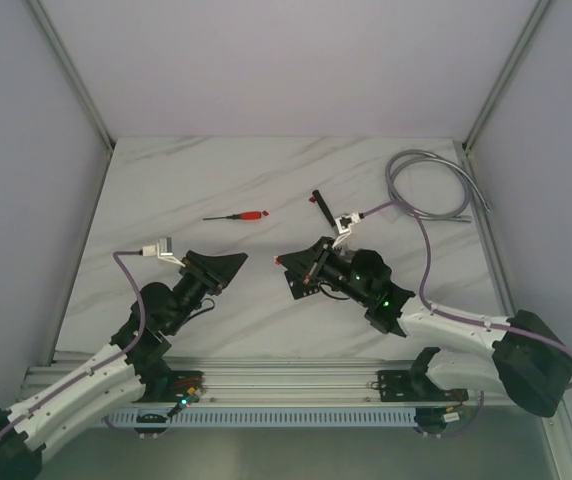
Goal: Snap on the fuse box
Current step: Pick up the fuse from the center of the board, then install the fuse at the fuse box base.
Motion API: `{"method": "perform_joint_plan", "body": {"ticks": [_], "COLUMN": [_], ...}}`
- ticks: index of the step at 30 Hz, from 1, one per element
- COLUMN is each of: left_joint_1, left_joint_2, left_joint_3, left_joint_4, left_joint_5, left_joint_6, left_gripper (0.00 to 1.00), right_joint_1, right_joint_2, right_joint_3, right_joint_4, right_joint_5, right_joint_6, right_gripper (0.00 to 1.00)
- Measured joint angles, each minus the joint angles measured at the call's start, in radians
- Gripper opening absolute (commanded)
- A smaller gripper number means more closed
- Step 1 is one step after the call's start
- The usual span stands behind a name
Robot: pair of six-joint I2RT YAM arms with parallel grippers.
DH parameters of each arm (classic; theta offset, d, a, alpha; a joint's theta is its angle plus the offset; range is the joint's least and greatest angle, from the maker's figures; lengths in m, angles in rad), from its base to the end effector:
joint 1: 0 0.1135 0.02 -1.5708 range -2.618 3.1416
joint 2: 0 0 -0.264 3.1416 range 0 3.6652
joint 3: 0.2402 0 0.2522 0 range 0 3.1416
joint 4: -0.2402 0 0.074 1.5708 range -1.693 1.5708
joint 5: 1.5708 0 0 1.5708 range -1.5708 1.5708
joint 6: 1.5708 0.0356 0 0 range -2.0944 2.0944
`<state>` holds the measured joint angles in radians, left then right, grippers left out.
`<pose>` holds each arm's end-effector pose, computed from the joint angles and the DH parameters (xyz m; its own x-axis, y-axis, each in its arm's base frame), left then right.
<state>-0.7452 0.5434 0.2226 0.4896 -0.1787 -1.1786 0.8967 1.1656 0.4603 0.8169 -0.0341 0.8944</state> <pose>0.1167 -0.0990 0.2480 -0.4505 -0.8217 -0.3492 0.3199 0.2166 -0.9223 0.1553 0.1963 0.2552 -0.5819 0.5203 -0.6250 -0.5562 0.3061 0.7726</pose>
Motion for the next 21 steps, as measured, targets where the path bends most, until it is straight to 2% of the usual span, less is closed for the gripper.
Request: {"method": "perform_joint_plan", "body": {"ticks": [10, 13, 19, 21], "left_joint_1": [0.052, 0.051, 0.052, 0.052], "left_joint_2": [0.027, 0.056, 0.131, 0.168], "left_joint_3": [0.132, 0.183, 0.221, 0.221], "left_joint_4": [-0.337, -0.405, -0.502, -0.516], "left_joint_5": [-0.082, -0.122, -0.224, -0.253], "left_joint_6": [0.295, 0.379, 0.478, 0.498], "left_gripper": [0.75, 0.81, 1.00, 1.00], "right_joint_1": [-0.067, -0.071, -0.071, -0.070], "right_joint_2": [0.017, 0.064, 0.186, 0.230], "right_joint_3": [0.253, 0.359, 0.510, 0.546], "right_joint_4": [-0.620, -0.790, -1.080, -1.159], "right_joint_5": [-0.005, 0.010, 0.055, 0.070], "right_joint_6": [-0.145, -0.196, -0.283, -0.304], "right_gripper": [0.00, 0.00, 0.00, 0.00]}}
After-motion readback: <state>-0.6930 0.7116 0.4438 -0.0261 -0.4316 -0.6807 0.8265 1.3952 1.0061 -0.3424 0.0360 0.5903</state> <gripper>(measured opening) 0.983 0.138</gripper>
